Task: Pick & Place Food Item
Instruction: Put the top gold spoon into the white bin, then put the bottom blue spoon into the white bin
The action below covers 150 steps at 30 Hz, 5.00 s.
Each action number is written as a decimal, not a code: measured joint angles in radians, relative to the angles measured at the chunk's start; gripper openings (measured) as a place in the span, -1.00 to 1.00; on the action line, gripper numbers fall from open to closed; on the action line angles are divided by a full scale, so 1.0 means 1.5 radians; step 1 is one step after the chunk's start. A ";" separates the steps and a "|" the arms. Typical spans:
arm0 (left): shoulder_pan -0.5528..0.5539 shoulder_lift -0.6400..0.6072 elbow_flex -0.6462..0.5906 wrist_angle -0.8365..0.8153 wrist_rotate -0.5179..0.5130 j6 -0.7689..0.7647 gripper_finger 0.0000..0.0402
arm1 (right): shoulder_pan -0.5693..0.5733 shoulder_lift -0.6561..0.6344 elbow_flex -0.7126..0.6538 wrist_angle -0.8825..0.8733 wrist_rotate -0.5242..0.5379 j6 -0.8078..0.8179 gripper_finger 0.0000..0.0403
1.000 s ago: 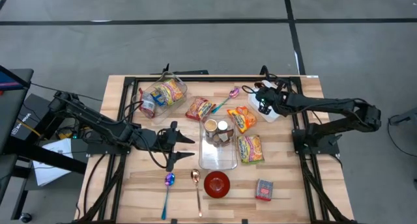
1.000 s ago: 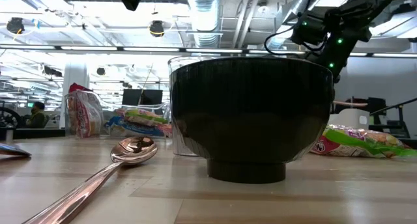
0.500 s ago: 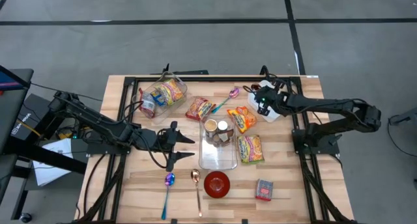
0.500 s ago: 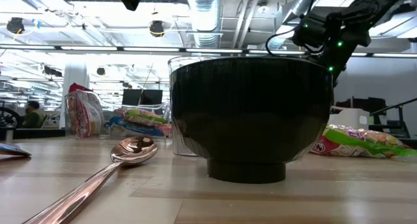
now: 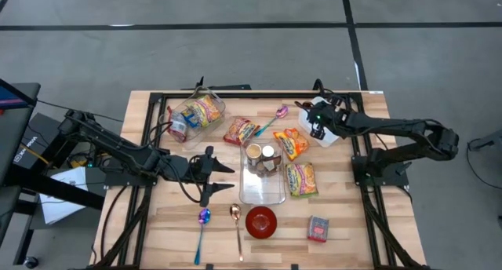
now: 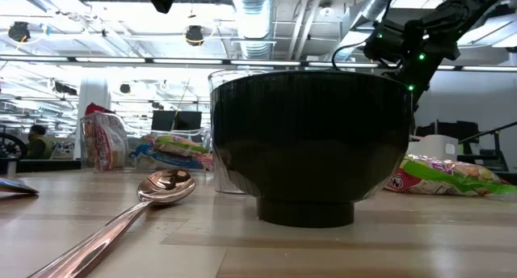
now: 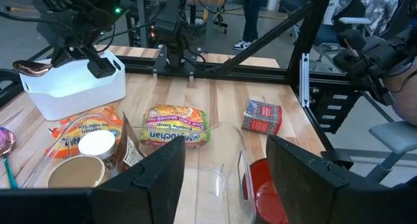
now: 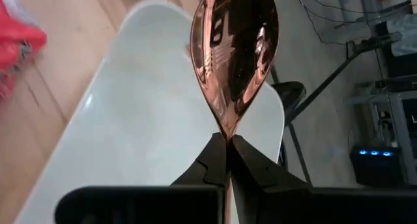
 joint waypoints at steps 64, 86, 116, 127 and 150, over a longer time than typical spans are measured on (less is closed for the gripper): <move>0.000 0.000 0.000 0.000 0.000 0.000 0.04 | -0.028 0.000 -0.042 0.047 -0.043 -0.010 -0.71; 0.001 0.001 0.000 -0.006 -0.001 0.012 0.04 | 0.050 0.000 -0.012 0.106 -0.030 0.012 -0.71; 0.132 0.001 0.000 0.056 0.000 0.235 0.04 | 0.447 -0.233 -0.012 -0.047 -0.077 0.397 -0.71; 0.132 0.000 0.000 0.119 0.010 0.330 0.04 | 0.645 -0.261 -0.012 0.034 -0.089 0.467 -0.71; 0.136 0.000 0.000 0.166 0.049 0.386 0.04 | 0.781 -0.170 0.011 0.176 -0.058 0.501 -0.15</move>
